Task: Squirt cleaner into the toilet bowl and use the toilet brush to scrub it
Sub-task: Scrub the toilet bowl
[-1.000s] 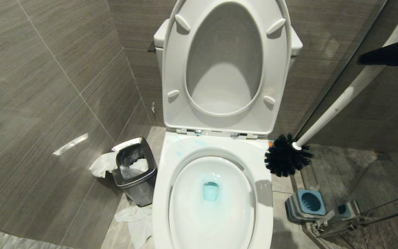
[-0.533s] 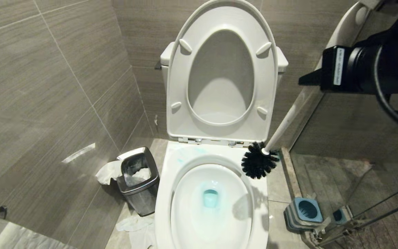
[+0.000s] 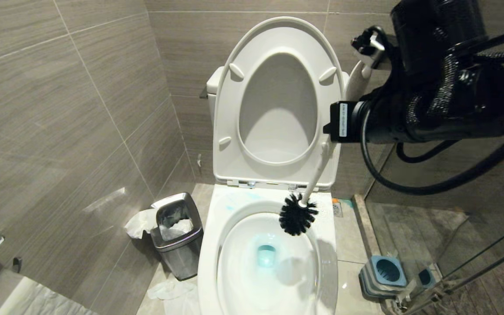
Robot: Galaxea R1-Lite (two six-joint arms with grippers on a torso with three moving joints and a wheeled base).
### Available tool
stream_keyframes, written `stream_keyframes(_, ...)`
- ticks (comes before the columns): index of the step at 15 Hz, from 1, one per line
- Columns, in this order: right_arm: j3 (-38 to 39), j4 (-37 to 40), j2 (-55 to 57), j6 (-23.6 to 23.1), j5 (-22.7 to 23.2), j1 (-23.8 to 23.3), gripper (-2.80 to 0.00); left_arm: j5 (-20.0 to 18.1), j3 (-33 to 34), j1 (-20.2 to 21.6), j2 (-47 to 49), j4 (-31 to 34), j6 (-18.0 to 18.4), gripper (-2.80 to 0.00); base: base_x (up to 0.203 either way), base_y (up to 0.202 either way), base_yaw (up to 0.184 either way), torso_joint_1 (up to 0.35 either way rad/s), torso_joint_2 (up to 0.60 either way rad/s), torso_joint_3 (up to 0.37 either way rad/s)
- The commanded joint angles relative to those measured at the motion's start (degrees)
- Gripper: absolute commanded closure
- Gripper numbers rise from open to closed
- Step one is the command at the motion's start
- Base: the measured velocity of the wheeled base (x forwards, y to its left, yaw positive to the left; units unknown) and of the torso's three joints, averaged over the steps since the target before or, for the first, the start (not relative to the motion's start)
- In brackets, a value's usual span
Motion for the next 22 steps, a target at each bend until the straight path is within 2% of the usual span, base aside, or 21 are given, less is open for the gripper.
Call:
stream_keyframes(1, -0.2, -2.7, 6.6, 0.0, 1.6, -1.2, 0.0, 0.0, 0.2, 0.0, 0.1, 0.0, 0.0, 0.0, 0.0, 0.0, 0.0, 0.0, 0.0, 0.0)
stream_keyframes(5, -0.9, -8.2, 15.8, -0.2, 4.8, -3.1, 0.0, 0.0, 0.1, 0.0, 0.1, 0.0, 0.0, 0.0, 0.0, 0.0, 0.0, 0.0, 0.0, 0.0)
stream_keyframes(8, -1.0, -12.2, 21.7, -0.4, 5.4, -4.2, 0.0, 0.0, 0.2, 0.0, 0.1, 0.0, 0.0, 0.0, 0.0, 0.0, 0.0, 0.0, 0.0, 0.0)
stream_keyframes(16, -1.2, -20.4, 34.1, -0.7, 5.4, -4.4, 0.0, 0.0, 0.2, 0.0, 0.1, 0.0, 0.0, 0.0, 0.0, 0.0, 0.0, 0.0, 0.0, 0.0)
stream_keyframes(22, -4.3, -29.6, 44.1, -4.9, 3.0, -4.4, 0.0, 0.0, 0.2, 0.0, 0.1, 0.0, 0.0, 0.0, 0.0, 0.0, 0.0, 0.0, 0.0, 0.0)
